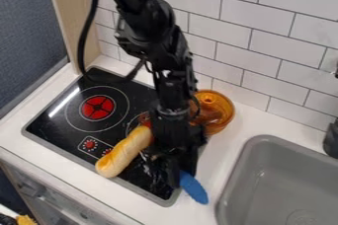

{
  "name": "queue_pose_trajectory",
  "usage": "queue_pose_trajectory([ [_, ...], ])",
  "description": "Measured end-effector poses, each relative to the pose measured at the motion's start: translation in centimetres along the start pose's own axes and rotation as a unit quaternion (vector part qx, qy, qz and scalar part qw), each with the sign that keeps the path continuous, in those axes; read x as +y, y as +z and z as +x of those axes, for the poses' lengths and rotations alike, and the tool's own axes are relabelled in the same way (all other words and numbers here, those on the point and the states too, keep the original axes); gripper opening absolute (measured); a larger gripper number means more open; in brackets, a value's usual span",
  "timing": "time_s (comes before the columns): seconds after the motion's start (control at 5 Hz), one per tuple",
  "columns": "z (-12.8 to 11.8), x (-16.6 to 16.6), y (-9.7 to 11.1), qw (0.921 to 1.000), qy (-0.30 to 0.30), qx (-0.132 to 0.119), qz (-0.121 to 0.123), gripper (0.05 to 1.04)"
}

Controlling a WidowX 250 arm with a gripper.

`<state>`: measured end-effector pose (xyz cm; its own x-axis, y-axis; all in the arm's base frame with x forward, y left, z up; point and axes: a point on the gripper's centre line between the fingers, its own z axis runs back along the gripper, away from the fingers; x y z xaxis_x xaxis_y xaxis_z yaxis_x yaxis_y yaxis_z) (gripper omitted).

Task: Put the blue fork on top of the table

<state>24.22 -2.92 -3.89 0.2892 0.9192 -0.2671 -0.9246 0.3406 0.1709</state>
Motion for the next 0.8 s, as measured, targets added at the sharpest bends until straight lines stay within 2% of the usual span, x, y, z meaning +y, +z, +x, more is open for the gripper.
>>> queue_pose_trajectory([
  [0.2, 1.2, -0.4, 0.9, 0.9995, 0.028, 0.006, -0.012, 0.392],
  [0.6, 4.3, -2.2, 3.7, 0.9946, 0.085, 0.009, -0.058, 0.392],
  [0.8, 5.8, -2.7, 4.2, 0.9915, 0.11, 0.007, -0.069, 0.392],
])
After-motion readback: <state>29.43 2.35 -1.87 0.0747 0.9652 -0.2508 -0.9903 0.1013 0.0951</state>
